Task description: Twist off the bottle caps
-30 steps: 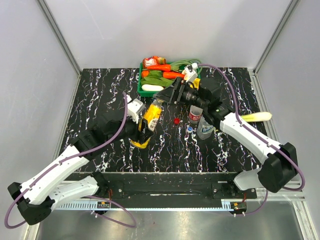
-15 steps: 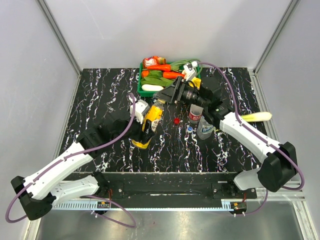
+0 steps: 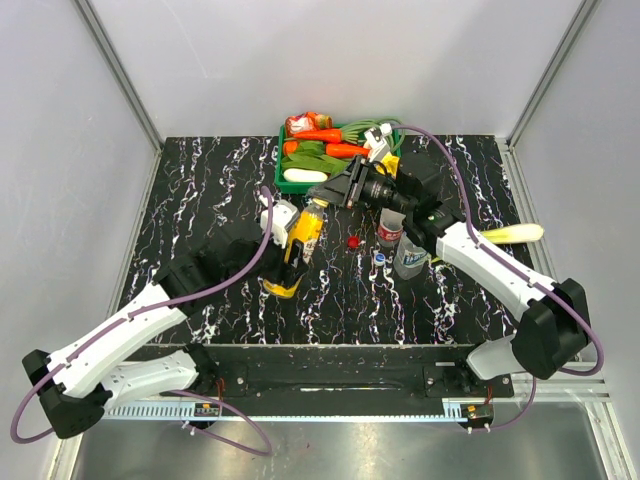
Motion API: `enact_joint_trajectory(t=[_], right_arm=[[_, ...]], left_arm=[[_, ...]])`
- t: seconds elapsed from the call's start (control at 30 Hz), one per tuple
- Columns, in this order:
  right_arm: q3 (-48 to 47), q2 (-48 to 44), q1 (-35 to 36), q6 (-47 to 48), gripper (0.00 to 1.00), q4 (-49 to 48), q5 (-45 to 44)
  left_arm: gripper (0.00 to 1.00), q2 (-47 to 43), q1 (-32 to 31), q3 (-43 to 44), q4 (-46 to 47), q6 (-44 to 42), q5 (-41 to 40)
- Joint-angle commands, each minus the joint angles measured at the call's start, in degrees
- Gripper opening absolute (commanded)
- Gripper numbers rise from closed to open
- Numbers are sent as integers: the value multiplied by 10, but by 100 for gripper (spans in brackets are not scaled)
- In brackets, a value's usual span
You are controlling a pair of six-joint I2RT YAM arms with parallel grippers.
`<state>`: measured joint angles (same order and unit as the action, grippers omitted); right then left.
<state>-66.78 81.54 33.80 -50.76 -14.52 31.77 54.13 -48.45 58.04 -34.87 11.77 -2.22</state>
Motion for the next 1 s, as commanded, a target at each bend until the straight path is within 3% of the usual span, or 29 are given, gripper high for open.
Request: enact_joint_trajectory(t=[0.0,0.17,0.5,0.8,0.97], right_arm=[[-22,-5,0,19,0,-18,26],[-11,-16,0,60,0,-20,45],[6,-24,-8,66,0,-76,151],[69,-9,-49,-89,0,-336,252],[74,-1,-55,-117,0,-384,283]], left_arm=[[44,2,0,22,6,-4,-38],[43,7,0,24,7,1,-31],[31,11,8,23,33,12,19],[26,-20,70,-6,101,34,188],[24,-26,99,-18,137,48,301]])
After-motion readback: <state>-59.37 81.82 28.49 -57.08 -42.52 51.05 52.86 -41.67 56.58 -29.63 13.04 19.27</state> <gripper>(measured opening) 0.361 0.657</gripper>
